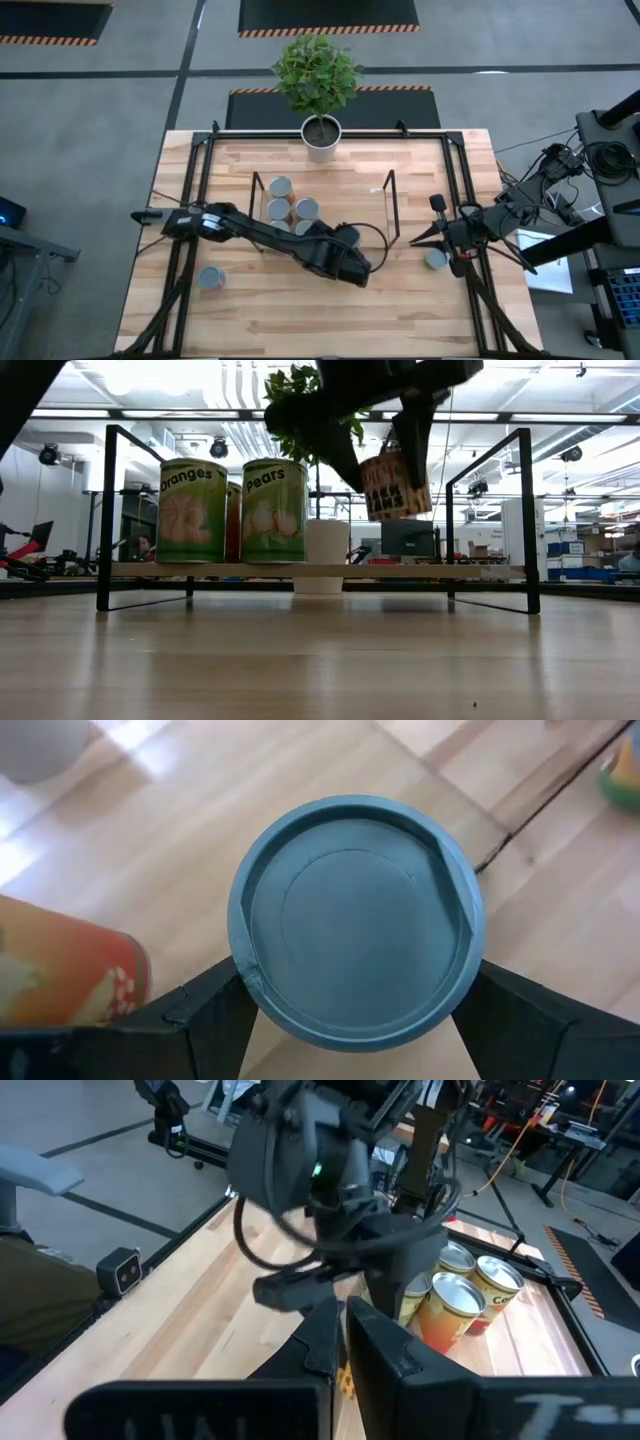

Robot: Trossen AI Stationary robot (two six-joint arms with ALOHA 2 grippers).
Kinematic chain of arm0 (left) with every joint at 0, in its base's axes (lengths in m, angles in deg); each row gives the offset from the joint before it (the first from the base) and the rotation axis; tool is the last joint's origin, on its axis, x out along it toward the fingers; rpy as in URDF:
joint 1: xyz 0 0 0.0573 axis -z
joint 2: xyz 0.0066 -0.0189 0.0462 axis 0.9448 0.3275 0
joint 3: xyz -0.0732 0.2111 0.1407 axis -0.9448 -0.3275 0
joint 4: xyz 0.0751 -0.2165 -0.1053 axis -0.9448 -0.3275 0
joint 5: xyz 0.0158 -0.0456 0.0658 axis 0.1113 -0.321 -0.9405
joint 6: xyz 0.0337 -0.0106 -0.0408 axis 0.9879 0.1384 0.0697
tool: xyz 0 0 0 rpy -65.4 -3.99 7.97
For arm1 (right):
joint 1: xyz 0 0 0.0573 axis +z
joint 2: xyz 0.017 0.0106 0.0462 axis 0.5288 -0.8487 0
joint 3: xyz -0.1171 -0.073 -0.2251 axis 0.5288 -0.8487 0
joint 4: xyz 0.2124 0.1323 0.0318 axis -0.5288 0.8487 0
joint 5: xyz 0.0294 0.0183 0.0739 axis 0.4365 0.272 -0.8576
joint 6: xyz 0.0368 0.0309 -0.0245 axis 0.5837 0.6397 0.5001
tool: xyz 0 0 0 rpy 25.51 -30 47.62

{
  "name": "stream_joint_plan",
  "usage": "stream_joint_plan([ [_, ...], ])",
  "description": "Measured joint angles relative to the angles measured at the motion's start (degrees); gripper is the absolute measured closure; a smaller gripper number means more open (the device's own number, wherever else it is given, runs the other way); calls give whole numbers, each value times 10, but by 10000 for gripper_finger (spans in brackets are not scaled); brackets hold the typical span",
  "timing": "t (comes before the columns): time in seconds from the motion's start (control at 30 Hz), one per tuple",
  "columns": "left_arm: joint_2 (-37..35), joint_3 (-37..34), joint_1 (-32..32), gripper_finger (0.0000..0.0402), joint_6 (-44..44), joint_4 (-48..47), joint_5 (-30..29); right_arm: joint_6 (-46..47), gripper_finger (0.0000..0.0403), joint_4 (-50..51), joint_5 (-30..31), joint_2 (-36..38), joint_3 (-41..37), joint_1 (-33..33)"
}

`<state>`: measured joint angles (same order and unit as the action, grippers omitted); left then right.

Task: Pick and place cans onto a shelf
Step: Put the canned spicy black beans on the shelf

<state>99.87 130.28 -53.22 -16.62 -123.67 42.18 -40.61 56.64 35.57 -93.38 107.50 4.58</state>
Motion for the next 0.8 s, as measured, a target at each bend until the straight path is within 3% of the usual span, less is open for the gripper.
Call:
stream_joint_plan([
  [0.8,30,0,-17,125,2,-2,6,0,390,2,0,0,0,0],
])
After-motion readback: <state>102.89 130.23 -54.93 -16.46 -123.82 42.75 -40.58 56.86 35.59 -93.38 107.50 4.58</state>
